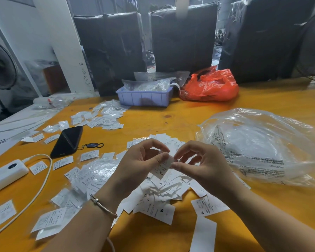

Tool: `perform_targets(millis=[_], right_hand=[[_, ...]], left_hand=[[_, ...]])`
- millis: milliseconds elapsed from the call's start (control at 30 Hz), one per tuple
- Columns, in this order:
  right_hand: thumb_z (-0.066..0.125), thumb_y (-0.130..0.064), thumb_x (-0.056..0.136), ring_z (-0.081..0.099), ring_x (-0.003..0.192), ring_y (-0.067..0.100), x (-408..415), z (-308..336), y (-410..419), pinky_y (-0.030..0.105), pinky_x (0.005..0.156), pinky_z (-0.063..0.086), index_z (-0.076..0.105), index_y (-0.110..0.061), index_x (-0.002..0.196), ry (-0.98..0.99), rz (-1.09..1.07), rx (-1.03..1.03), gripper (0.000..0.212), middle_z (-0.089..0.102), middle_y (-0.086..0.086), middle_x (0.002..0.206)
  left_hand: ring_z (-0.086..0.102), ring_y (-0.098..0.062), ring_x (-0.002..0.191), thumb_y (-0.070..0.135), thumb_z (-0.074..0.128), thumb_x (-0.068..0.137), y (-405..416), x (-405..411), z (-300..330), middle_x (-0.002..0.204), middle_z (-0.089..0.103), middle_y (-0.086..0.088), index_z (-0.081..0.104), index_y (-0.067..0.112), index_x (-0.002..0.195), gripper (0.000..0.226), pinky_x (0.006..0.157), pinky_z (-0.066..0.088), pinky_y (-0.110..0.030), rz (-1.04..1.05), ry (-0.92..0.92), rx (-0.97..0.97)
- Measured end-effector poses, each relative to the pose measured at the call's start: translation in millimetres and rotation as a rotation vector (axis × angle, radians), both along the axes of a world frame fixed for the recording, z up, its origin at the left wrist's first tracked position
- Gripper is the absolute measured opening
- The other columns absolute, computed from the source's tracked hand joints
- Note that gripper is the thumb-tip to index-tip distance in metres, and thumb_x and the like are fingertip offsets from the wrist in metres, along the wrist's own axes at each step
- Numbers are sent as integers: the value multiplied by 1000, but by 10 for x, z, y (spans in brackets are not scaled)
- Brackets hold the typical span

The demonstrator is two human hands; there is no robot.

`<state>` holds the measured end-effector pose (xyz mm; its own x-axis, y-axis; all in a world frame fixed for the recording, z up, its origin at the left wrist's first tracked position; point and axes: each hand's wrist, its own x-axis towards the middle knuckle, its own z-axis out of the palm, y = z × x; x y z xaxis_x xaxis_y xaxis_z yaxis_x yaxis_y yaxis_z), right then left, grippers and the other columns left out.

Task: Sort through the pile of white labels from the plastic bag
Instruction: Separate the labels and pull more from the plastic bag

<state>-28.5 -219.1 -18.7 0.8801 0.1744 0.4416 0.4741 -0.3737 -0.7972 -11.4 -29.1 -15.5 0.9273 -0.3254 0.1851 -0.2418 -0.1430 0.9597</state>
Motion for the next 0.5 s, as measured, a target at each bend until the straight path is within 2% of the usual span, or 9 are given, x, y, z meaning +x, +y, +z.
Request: perform_targets(millis=[100,200,333,400,467,500], right_hand=[[77,-16,77,64,74,6,2,7,-6,25,62,54,71,-12,79,-29,23,19,7,70,-5,77],[75,-14,79,63,77,8,4,22,-13,31,66,54,71,-11,78,-34,32,20,5,69,-4,80],[69,-12,84,63,80,13,40,10,-24,38,70,53,67,-12,81,15,26,60,4,68,-1,82],[68,-11,86,63,77,16,57,3,-37,33,67,53,65,-11,82,32,20,90,4,67,0,79],[68,-8,86,63,74,16,67,-6,-48,30,65,51,64,-10,82,35,2,120,6,67,2,76],[68,-8,86,64,73,17,71,-12,-53,33,65,52,64,-10,82,36,-15,132,6,67,3,76]], left_hand=[[72,-11,77,26,67,80,2,2,8,80,75,0,65,7,92,23,65,52,-16,-33,-3,-38],[71,-9,81,26,67,80,12,3,12,84,75,1,67,10,89,19,68,53,-17,-33,-17,-29],[69,-14,90,29,74,80,47,20,12,90,75,-4,74,12,85,17,75,56,-23,0,-20,11],[68,-16,89,31,78,77,61,34,32,89,74,-5,77,18,80,13,74,55,-26,56,-16,19],[69,-12,82,29,77,74,104,61,57,84,75,-4,77,19,77,10,70,55,-22,111,13,-3],[69,-10,79,24,75,75,148,84,71,83,75,-3,77,19,77,7,67,54,-19,131,33,1]])
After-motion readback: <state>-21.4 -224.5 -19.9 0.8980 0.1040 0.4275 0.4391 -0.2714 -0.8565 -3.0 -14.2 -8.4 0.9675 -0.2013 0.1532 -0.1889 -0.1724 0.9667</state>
